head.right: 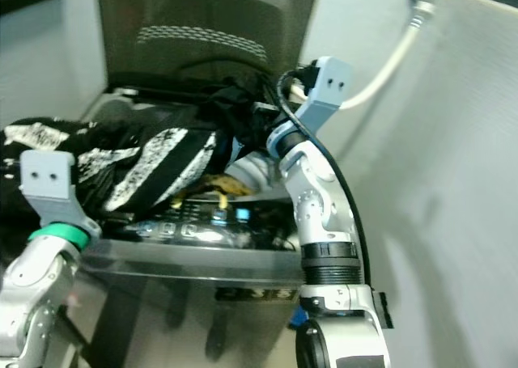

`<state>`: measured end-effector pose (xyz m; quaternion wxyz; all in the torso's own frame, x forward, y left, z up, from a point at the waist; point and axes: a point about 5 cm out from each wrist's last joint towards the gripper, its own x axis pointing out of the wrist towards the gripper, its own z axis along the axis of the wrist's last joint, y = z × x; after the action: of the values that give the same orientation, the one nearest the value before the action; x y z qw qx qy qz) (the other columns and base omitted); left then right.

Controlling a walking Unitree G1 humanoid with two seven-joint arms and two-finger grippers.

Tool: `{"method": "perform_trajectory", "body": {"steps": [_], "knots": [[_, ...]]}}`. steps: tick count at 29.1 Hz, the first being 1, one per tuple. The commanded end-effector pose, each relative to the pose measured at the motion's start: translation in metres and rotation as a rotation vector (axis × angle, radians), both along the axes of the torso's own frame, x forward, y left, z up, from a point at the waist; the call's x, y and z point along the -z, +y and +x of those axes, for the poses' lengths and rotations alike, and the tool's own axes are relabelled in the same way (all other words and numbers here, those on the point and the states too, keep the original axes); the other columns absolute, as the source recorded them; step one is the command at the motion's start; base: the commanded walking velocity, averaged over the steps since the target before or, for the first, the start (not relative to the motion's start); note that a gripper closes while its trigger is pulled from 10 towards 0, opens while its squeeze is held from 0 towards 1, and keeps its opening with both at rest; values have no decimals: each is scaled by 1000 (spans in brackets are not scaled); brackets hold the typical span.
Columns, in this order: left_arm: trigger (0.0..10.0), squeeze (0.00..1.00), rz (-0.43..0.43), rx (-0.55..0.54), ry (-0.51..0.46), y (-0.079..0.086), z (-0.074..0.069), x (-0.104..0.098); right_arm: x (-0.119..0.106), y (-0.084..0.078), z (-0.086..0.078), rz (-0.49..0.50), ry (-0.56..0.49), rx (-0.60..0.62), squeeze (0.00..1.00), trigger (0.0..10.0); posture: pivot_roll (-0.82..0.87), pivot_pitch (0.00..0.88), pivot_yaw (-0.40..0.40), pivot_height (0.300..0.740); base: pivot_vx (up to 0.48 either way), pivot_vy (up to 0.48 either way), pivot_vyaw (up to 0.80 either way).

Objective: Clothes washing

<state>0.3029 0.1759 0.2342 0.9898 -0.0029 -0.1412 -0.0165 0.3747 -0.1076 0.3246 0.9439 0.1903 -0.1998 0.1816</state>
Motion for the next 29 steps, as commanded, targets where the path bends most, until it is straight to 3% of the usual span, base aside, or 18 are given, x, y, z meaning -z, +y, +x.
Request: {"method": "perform_trajectory", "body": {"steps": [1, 8, 26, 29], "knots": [[10000, 0, 3, 11, -4, -4, -1, -1, -9, -6, -3, 21, -44, 25, 0, 10000, 45, 45, -19, 740, 0, 0, -800], [10000, 0, -23, 9, -6, -3, -1, -2, -7, 1, -6, -1, -53, 1, 0, 10000, 43, 46, -19, 740, 0, 0, -343], [10000, 0, -8, 5, -10, 1, -1, -4, -3, 8, -7, 2, -45, -22, 0, 10000, 50, 34, -21, 740, 0, 480, 0], [10000, 0, 49, -24, 16, 5, -1, -2, -2, 8, -7, 4, -45, -26, 0, 10000, 54, 31, -24, 740, 170, -267, 0]]}}
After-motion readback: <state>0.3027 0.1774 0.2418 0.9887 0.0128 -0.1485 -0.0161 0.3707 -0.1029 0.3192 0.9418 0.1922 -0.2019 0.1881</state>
